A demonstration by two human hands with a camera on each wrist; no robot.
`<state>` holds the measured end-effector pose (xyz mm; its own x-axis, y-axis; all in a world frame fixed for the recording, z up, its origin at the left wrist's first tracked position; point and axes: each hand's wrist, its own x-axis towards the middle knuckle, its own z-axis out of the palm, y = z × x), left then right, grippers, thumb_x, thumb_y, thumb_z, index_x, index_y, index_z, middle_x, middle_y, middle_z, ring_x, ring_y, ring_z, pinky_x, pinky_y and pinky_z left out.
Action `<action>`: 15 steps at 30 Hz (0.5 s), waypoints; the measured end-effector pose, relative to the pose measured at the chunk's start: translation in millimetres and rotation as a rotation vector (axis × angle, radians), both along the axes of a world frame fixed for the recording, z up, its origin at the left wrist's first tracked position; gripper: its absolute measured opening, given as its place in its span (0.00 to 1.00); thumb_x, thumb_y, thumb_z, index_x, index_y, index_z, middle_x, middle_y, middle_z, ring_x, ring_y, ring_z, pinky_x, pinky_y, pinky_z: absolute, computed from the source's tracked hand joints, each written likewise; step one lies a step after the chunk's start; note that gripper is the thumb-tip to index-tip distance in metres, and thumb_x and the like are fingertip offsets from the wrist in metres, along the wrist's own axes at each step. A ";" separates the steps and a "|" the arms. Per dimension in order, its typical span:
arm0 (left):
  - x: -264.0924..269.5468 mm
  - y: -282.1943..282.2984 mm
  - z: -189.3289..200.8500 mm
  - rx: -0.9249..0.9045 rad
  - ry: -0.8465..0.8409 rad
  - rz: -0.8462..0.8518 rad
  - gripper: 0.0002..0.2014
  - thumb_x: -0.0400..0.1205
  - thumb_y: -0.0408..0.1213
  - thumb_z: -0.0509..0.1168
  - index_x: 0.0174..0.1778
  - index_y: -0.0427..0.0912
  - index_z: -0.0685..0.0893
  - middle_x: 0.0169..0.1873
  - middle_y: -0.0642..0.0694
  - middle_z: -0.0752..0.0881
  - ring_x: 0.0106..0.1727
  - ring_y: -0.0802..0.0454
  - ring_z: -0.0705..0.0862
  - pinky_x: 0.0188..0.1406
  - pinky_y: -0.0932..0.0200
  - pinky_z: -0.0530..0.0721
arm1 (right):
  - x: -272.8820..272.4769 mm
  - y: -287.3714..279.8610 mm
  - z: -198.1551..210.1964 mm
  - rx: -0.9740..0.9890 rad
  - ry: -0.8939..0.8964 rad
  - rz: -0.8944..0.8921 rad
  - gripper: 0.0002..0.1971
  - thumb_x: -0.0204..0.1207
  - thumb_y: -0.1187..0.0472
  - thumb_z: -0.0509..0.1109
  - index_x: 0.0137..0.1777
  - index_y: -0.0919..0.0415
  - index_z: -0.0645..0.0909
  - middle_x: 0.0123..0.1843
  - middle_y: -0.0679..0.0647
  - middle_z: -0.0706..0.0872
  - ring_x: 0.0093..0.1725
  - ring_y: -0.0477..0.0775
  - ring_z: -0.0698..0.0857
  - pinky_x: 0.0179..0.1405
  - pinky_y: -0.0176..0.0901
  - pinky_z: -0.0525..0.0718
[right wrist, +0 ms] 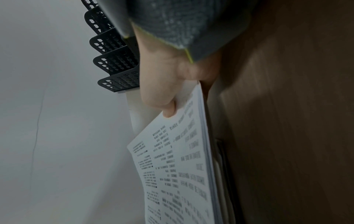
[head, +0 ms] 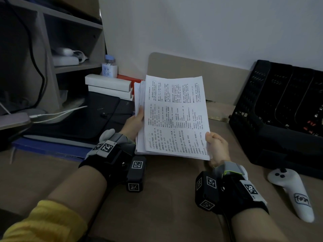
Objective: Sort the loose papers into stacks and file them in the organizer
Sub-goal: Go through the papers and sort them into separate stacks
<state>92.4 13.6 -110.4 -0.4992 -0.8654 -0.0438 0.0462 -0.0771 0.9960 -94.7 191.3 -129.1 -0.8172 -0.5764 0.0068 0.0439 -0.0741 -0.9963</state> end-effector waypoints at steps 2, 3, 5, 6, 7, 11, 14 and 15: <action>-1.2 0.7 -0.6 -0.012 0.017 0.018 0.29 0.84 0.61 0.56 0.63 0.40 0.85 0.54 0.44 0.89 0.56 0.47 0.87 0.57 0.52 0.83 | 0.1 -0.8 0.8 0.010 -0.005 -0.042 0.13 0.80 0.65 0.66 0.33 0.60 0.77 0.39 0.61 0.86 0.38 0.58 0.83 0.40 0.48 0.82; -1.7 0.6 -1.0 -0.014 0.026 0.032 0.28 0.84 0.60 0.56 0.63 0.40 0.85 0.54 0.45 0.89 0.56 0.47 0.87 0.54 0.54 0.83 | -0.7 -1.2 0.0 0.019 0.006 -0.071 0.10 0.78 0.65 0.68 0.34 0.60 0.79 0.40 0.59 0.87 0.39 0.57 0.84 0.41 0.47 0.82; -1.5 -0.5 -2.3 -0.015 0.036 0.064 0.28 0.84 0.59 0.56 0.63 0.39 0.85 0.55 0.44 0.89 0.56 0.48 0.87 0.49 0.58 0.82 | -2.5 -2.3 -1.6 0.044 0.027 -0.099 0.05 0.76 0.63 0.72 0.38 0.59 0.82 0.41 0.57 0.88 0.40 0.54 0.84 0.43 0.46 0.82; -1.4 -1.4 -2.8 -0.018 0.032 0.079 0.28 0.84 0.60 0.56 0.63 0.39 0.85 0.56 0.44 0.88 0.55 0.48 0.86 0.46 0.59 0.81 | -2.8 -2.6 -2.6 0.048 0.032 -0.096 0.03 0.75 0.63 0.73 0.41 0.59 0.84 0.42 0.56 0.88 0.41 0.53 0.85 0.44 0.45 0.82; -1.3 -2.4 -3.5 -0.023 0.028 0.095 0.29 0.84 0.60 0.56 0.63 0.38 0.85 0.56 0.44 0.88 0.54 0.48 0.86 0.45 0.59 0.81 | -2.7 -2.6 -3.4 0.038 0.036 -0.089 0.01 0.74 0.63 0.74 0.43 0.60 0.85 0.42 0.55 0.89 0.43 0.53 0.85 0.46 0.45 0.83; -1.2 -4.8 -5.8 -0.016 0.036 0.163 0.28 0.85 0.59 0.55 0.63 0.37 0.84 0.53 0.44 0.87 0.51 0.49 0.85 0.44 0.59 0.79 | 1.9 -1.0 -2.6 0.009 0.064 -0.047 0.10 0.74 0.62 0.75 0.54 0.60 0.86 0.48 0.53 0.89 0.49 0.52 0.86 0.53 0.44 0.82; -1.8 -5.5 -6.7 -0.017 0.031 0.182 0.28 0.85 0.59 0.55 0.62 0.37 0.84 0.54 0.42 0.87 0.52 0.47 0.85 0.50 0.56 0.78 | 3.9 -2.2 -1.1 0.040 0.103 -0.030 0.15 0.76 0.61 0.73 0.61 0.64 0.84 0.54 0.53 0.88 0.53 0.52 0.85 0.56 0.43 0.80; -2.3 -6.0 -6.9 -0.017 0.031 0.189 0.28 0.85 0.59 0.55 0.61 0.37 0.84 0.54 0.42 0.87 0.52 0.48 0.85 0.50 0.56 0.78 | 4.4 -2.4 -0.1 0.061 0.128 -0.027 0.16 0.77 0.61 0.72 0.64 0.64 0.83 0.56 0.54 0.86 0.56 0.52 0.83 0.59 0.43 0.79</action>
